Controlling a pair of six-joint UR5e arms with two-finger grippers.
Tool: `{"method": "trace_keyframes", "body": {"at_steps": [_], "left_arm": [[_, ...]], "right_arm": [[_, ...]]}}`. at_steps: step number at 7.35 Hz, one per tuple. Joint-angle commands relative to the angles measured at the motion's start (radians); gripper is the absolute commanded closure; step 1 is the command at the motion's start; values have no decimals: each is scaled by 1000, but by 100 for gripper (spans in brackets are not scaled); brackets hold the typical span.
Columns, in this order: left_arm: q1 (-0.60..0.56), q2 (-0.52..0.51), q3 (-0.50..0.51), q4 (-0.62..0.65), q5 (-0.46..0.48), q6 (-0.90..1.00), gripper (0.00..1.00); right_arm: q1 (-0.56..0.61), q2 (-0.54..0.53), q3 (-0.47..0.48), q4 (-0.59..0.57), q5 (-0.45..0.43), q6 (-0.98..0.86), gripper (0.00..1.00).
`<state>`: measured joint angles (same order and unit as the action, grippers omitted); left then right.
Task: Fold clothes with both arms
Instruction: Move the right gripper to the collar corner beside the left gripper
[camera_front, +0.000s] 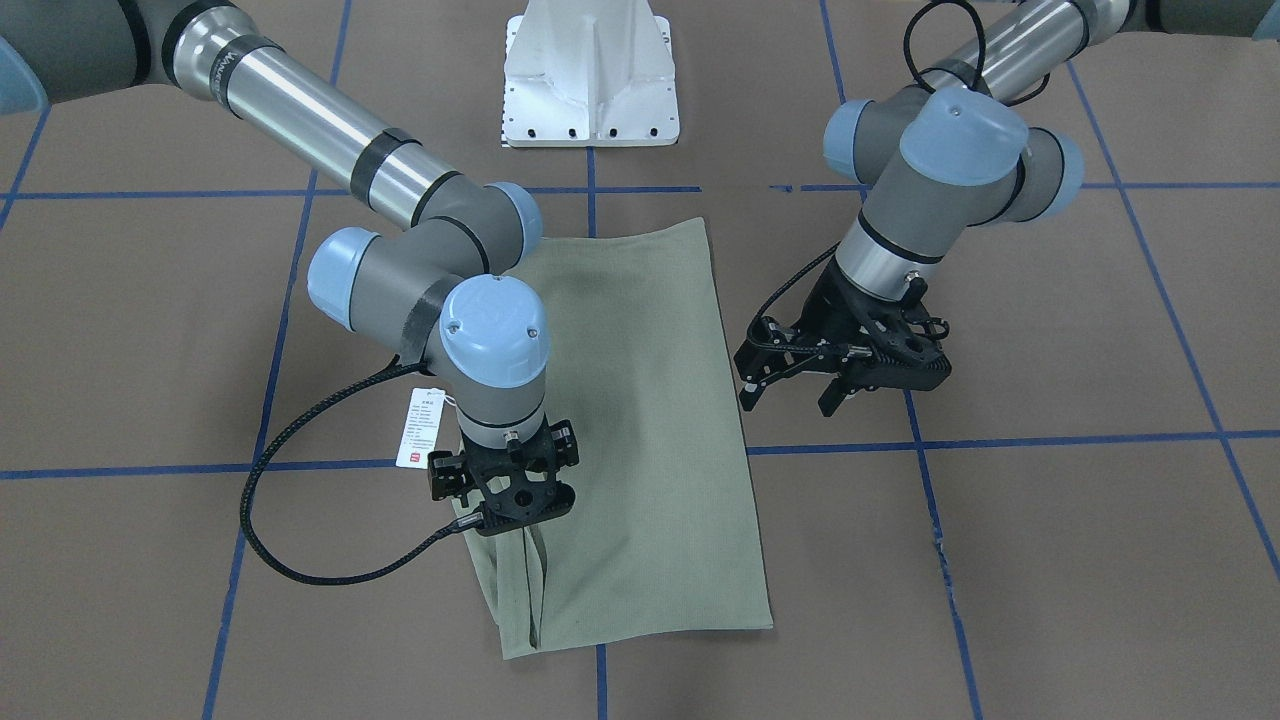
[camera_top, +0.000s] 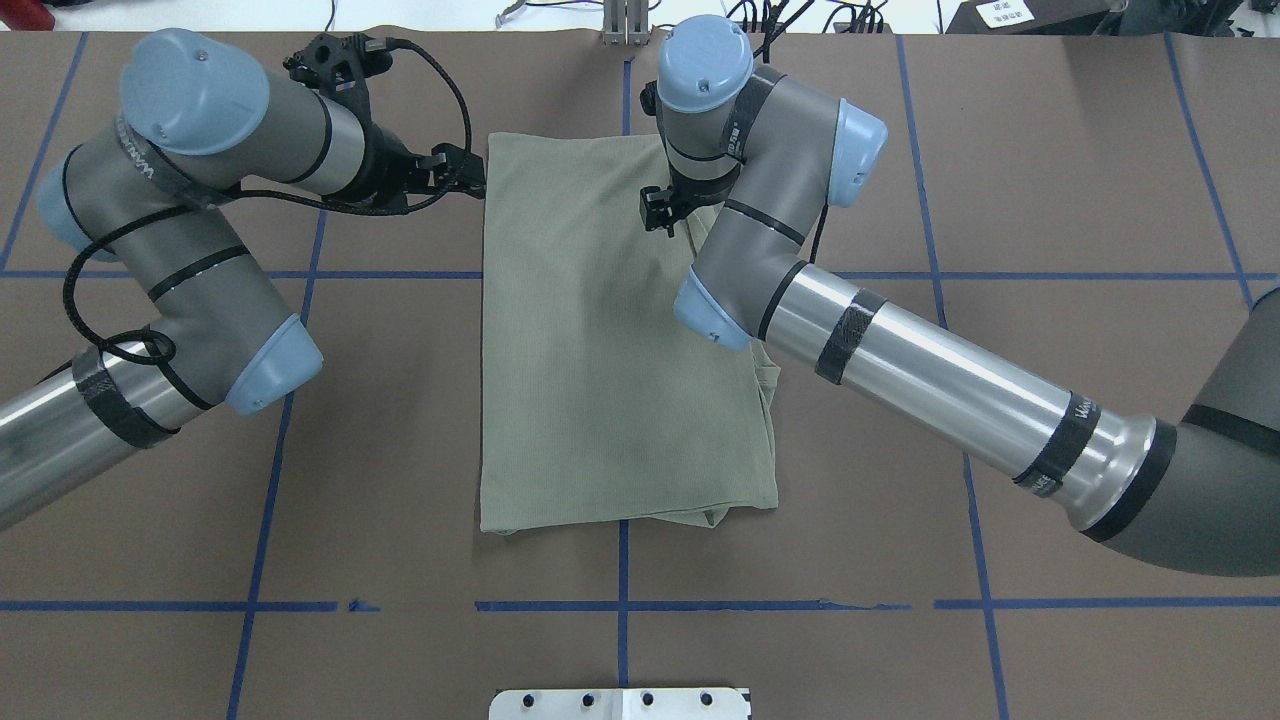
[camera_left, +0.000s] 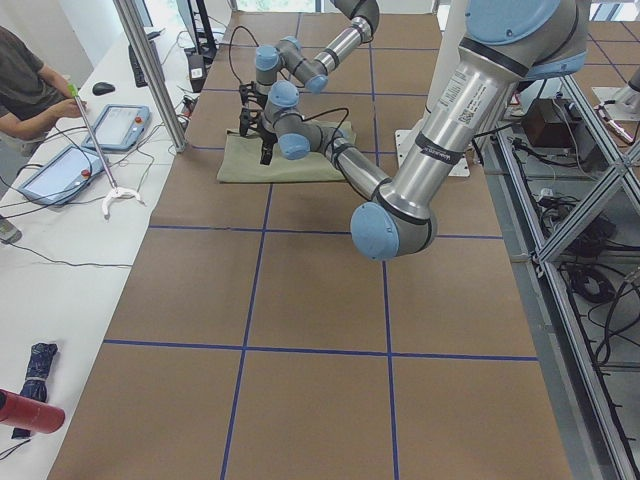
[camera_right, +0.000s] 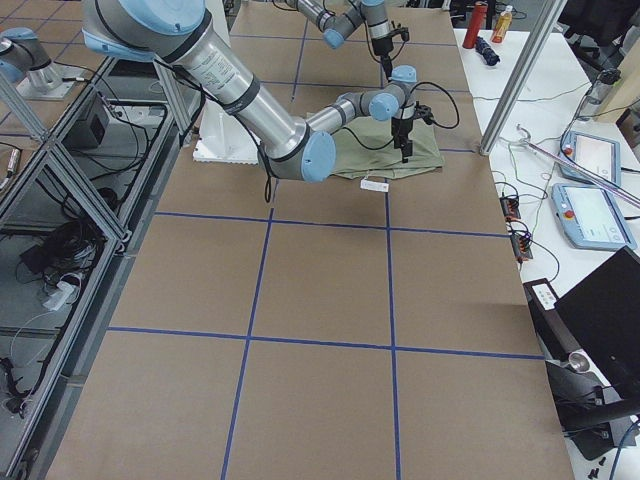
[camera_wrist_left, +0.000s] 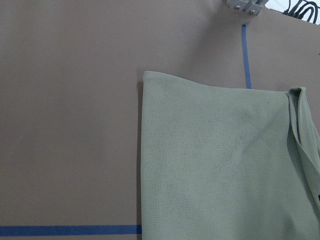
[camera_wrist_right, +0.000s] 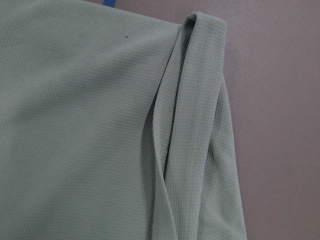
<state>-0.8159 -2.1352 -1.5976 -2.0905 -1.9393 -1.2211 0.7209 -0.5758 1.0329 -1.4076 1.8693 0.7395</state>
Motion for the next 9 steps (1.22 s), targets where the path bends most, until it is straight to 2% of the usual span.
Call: {"method": "trace_keyframes", "body": {"at_steps": [1, 2, 9], "left_arm": [[-8, -2, -22, 1, -1, 0, 0], [-9, -2, -22, 1, 0, 3, 0], [-8, -6, -22, 0, 2, 2, 0]], "right_arm": [[0, 10, -43, 51, -15, -3, 0], [0, 14, -74, 89, -16, -3, 0], [67, 5, -126, 91, -6, -61, 0]]}}
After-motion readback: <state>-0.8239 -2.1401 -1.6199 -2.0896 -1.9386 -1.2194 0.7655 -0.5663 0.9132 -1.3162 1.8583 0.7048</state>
